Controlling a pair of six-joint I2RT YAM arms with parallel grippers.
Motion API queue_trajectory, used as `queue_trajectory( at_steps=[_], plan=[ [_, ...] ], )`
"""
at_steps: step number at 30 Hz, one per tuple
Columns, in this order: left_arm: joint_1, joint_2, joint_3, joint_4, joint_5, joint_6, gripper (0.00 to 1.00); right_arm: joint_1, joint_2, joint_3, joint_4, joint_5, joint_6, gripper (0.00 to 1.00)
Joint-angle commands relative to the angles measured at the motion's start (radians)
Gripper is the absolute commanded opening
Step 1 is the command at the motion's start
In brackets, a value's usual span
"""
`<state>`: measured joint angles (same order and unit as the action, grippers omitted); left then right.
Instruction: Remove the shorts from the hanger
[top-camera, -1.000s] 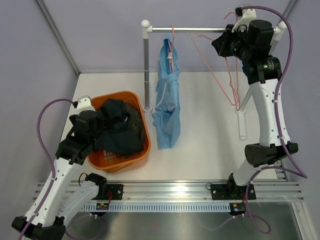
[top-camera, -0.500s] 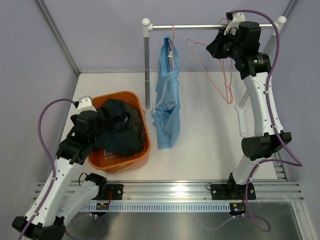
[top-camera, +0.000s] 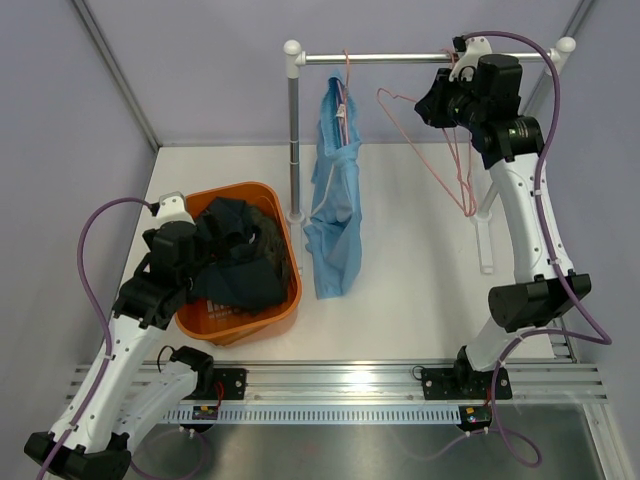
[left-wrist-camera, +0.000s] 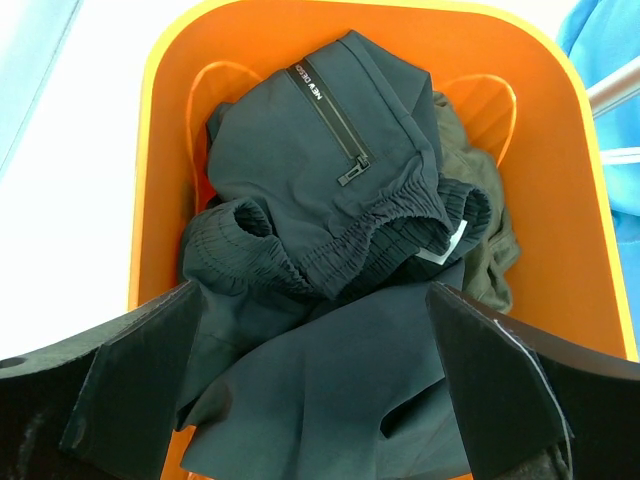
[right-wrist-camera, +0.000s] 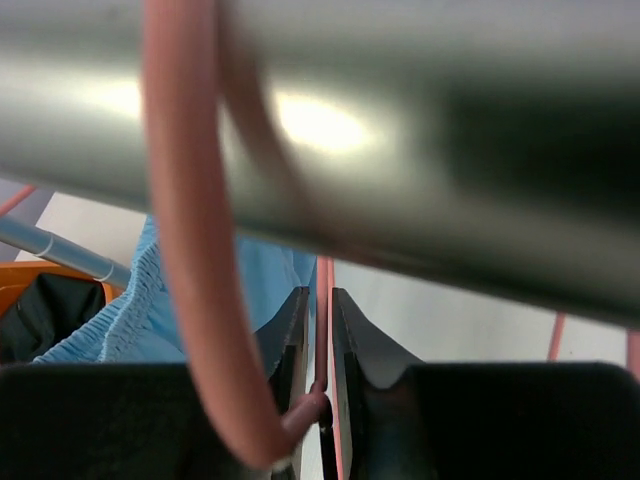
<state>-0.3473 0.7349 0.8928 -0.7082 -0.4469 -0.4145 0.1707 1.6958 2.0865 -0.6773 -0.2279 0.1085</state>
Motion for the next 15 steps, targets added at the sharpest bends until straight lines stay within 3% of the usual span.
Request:
queue_trajectory(
  at_steps=[1,6,15],
  plan=[
    [0.004,0.0,-0.003,0.05,0.025,0.005,0.99,0.006,-0.065,-0.011,0.03,0.022,-0.01,0.25],
    [0.002,0.001,-0.003,0.05,0.036,0.008,0.99,0.007,-0.085,0.039,-0.021,0.025,-0.001,0.35],
    [0.004,0.0,-0.005,0.053,0.048,0.01,0.99,0.007,-0.188,0.056,-0.1,0.167,0.016,0.48]
  ],
)
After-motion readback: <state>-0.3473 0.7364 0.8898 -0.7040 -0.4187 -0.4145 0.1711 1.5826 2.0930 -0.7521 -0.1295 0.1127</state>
